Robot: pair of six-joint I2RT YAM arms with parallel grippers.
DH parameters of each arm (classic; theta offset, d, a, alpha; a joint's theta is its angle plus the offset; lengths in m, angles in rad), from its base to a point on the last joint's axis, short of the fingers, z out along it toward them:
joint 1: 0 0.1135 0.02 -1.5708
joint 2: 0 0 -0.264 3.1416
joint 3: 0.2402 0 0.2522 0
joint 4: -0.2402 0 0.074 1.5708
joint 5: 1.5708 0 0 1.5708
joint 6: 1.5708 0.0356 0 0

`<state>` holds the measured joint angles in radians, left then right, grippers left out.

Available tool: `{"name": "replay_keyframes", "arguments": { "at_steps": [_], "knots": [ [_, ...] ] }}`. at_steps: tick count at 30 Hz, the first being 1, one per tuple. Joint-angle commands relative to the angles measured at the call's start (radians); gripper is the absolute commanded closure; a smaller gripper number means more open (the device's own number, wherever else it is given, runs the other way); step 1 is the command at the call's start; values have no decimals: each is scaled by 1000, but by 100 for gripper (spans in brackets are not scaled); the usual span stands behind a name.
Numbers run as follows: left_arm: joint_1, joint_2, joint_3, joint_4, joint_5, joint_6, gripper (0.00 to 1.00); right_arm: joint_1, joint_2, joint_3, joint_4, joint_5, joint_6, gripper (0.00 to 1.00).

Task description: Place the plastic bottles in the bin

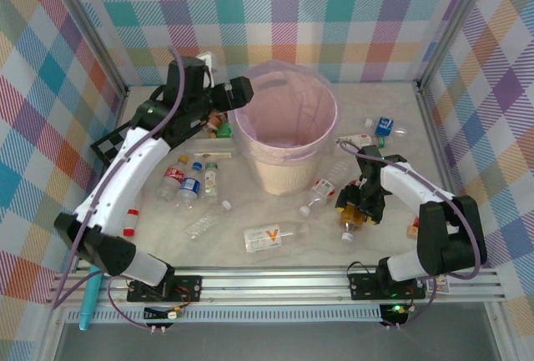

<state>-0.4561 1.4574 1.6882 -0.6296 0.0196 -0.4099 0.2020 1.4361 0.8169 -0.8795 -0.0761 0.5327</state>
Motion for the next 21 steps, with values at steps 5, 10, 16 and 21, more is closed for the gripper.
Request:
{"name": "replay_keyframes", "arguments": {
  "at_steps": [5, 10, 16, 21],
  "knots": [
    [1, -247, -241, -40, -113, 27, 0, -2, 0, 39, -13, 28, -6, 41],
    [41, -372, -433, -92, -116, -12, 0, -8, -73, 161, -136, 18, -41, 42],
    [99, -412, -553, -85, -59, -78, 0, -56, -88, 506, -379, 32, -151, 44],
    [116, -400, -659, 12, 23, -135, 6, -61, -19, 932, -609, 105, -246, 47]
  ]
}}
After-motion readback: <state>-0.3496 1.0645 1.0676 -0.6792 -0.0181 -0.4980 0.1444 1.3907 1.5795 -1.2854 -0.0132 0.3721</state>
